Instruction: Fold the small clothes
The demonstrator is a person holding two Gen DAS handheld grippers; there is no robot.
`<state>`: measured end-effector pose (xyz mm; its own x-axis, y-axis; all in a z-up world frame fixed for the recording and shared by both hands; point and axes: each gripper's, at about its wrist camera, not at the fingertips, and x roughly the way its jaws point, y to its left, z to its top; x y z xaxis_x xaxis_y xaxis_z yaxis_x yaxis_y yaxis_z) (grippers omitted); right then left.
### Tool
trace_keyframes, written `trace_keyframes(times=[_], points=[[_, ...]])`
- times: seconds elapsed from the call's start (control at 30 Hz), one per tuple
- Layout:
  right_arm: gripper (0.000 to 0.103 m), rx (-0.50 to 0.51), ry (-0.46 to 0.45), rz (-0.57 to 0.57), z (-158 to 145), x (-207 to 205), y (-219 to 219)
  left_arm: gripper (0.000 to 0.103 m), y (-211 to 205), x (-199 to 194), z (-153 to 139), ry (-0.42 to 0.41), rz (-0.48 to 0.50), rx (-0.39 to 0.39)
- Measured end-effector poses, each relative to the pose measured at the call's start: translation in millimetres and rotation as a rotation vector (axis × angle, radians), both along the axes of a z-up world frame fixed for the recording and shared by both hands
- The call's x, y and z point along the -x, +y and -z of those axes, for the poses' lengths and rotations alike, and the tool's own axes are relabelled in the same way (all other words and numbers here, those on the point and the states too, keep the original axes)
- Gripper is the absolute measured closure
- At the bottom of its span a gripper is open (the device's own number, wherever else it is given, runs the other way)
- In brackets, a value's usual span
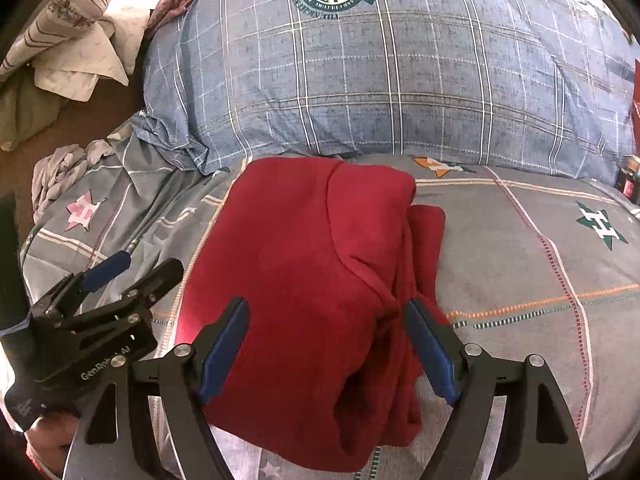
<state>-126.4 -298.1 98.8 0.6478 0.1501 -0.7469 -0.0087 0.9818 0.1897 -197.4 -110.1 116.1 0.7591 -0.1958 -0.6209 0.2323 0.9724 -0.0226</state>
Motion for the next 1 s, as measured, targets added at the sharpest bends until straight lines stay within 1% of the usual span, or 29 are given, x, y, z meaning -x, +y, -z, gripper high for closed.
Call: trace_keyframes(times=[1.0], points=[[0.02, -0.006, 0.02, 0.003, 6.0, -3.1, 1.6, 0.021, -1.5, -2.5, 3.9, 0.007, 0.0, -0.011]])
